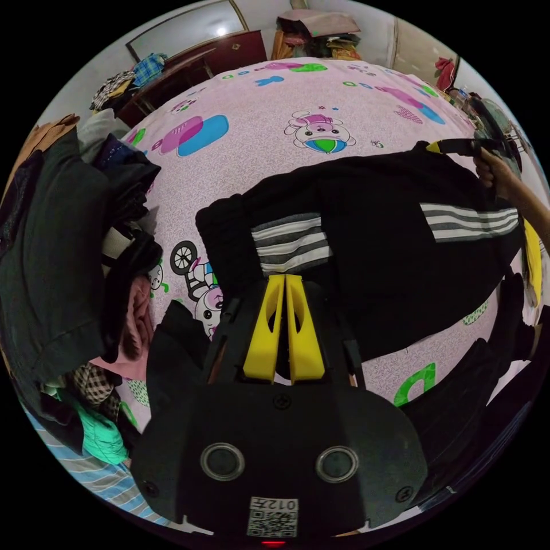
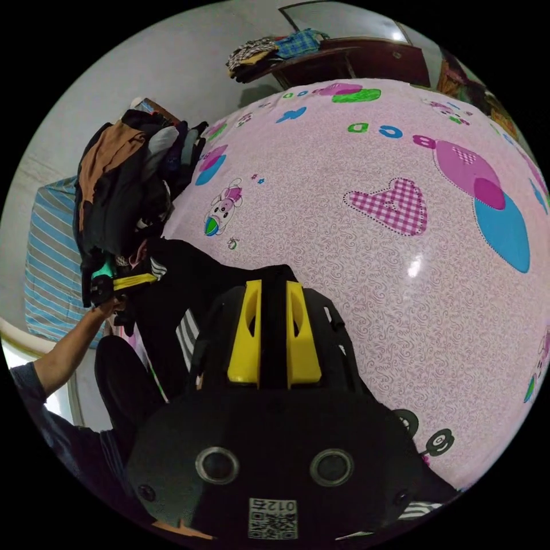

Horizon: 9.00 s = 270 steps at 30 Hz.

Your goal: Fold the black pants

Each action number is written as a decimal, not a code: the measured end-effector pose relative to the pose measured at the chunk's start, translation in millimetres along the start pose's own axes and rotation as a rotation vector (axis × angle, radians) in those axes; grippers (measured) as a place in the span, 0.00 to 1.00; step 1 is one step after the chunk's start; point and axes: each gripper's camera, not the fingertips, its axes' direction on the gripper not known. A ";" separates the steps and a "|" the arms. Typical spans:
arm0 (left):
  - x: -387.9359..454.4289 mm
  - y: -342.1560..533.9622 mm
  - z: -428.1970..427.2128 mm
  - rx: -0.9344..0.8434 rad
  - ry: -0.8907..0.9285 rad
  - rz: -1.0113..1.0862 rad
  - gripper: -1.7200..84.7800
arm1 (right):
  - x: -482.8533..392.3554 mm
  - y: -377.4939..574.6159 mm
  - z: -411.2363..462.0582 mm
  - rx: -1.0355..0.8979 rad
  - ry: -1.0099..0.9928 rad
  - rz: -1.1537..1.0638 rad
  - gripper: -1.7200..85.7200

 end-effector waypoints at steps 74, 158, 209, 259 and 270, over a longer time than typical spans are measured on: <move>585.9 -144.9 175.3 0.161 0.214 0.598 0.03 | 222.7 530.2 -348.3 0.494 -0.031 1.201 0.12; 188.5 123.9 22.7 0.430 0.253 -0.099 0.09 | -117.0 234.4 -9.9 0.364 -0.365 0.249 0.06; -137.5 143.4 -81.6 0.003 0.168 -0.277 0.06 | -162.0 155.0 196.4 0.117 -0.050 0.085 0.01; 193.8 -150.1 -49.9 0.122 0.224 0.048 0.02 | 263.8 202.9 -235.2 0.217 0.252 0.604 0.04; 230.2 -146.4 -53.9 0.132 0.187 -0.062 0.02 | 261.2 273.8 -298.7 0.308 0.132 0.657 0.08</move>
